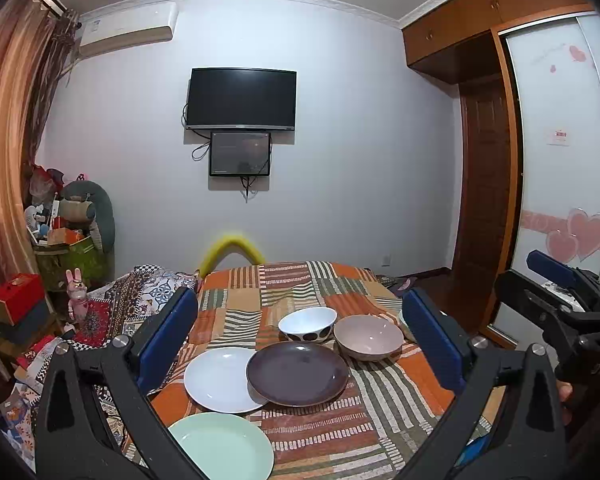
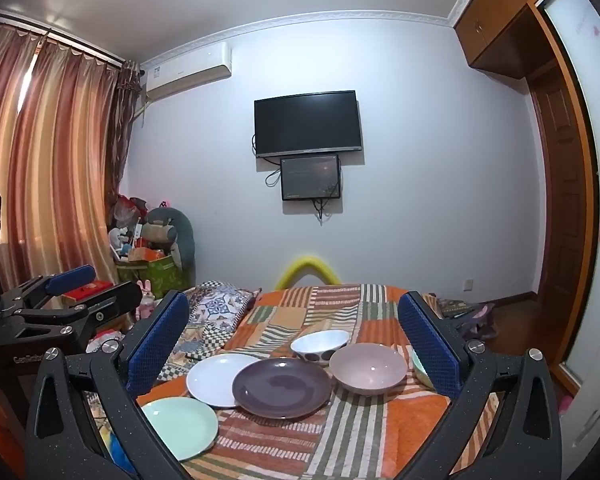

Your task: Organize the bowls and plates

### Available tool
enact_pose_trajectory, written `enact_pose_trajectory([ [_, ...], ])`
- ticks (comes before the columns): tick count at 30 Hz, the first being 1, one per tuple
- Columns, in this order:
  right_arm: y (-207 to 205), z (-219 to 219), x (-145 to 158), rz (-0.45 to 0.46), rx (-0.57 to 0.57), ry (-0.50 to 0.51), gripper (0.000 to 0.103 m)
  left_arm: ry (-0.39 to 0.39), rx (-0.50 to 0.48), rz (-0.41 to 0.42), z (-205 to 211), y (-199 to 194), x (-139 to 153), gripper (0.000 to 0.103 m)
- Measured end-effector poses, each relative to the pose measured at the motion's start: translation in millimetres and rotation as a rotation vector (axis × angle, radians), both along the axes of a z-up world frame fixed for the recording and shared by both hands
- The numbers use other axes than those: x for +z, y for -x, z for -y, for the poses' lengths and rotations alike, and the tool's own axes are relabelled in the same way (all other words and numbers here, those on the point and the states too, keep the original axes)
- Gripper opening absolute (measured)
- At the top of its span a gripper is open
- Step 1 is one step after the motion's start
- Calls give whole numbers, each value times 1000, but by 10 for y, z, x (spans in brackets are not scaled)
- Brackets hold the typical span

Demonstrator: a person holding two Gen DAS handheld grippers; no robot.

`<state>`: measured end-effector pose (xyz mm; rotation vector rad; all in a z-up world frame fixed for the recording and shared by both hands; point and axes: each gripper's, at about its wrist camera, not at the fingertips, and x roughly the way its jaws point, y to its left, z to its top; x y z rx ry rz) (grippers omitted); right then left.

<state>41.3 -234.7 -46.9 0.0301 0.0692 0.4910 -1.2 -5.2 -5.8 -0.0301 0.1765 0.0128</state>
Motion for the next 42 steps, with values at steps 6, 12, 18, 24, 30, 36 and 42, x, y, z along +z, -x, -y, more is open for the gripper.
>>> enact_pose_trajectory([
  [6, -9, -6, -7, -4, 0, -1, 103, -7, 6, 5, 9, -6, -22, 103],
  [12, -10, 1, -12, -4, -1, -2, 103, -1, 15, 7, 1, -9, -31, 103],
  [18, -10, 2, -7, -4, -1, -3, 103, 2, 17, 8, -7, -11, -34, 103],
  [24, -8, -1, -5, -5, -1, -2, 103, 2, 16, 8, -6, -9, -34, 103],
  [30, -9, 4, -6, -2, 0, -4, 103, 1, 19, 8, -4, -15, -38, 103],
  [36, -9, 4, -3, -2, -2, -3, 103, 2, 19, 4, -3, -30, -51, 103],
  [42, -10, 6, -4, -1, -4, -3, 103, 7, 16, 1, -7, -45, -61, 103],
])
